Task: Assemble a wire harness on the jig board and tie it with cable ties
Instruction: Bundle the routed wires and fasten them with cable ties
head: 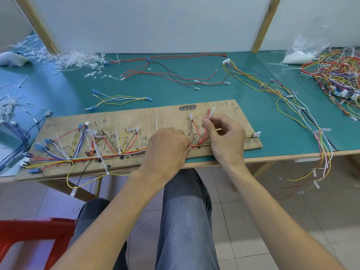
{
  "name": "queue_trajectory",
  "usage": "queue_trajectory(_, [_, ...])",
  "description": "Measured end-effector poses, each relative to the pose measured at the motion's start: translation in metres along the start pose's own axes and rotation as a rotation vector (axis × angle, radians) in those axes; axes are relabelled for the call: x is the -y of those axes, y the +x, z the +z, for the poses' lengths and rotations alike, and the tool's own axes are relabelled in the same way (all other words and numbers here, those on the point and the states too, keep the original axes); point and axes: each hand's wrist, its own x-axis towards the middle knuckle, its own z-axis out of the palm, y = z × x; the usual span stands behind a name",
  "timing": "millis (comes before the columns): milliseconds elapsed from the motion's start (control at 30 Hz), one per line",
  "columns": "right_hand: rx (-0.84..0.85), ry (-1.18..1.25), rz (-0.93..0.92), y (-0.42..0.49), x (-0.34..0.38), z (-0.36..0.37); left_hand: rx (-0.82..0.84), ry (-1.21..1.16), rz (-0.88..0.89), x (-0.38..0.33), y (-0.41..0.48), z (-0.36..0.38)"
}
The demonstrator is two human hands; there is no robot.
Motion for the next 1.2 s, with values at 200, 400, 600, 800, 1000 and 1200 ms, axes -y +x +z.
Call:
queue_trajectory(200, [0.026,-0.105,-0.035,-0.001,-0.007,0.002,-0.023,0.006,-0.012,-0.001,0.005,-0.003])
queue_trajectory(400, [0.016,-0.157,-0.05,0.0,-0.015,0.001,0.028,0.041,-0.01,-0.003,0.015,0.006])
queue_trajectory(600, [0.156,-0.268,-0.109,-0.001,-0.014,0.001,0.008,0.14,0.008,-0.006,0.01,0.015])
queue_trajectory(800, [0.281,-0.311,-0.166,0.003,-0.013,-0.007,-0.031,0.023,0.008,-0.004,0.007,0.012])
queue_trajectory(1000, [0.399,-0.35,-0.142,0.007,-0.008,-0.014,-0.176,-0.103,0.208,0.003,-0.02,0.016])
queue_trajectory(1200, [0.37,-0.278,-0.071,0.006,-0.007,-0.014,-0.239,-0.124,0.318,0.0,-0.021,0.034])
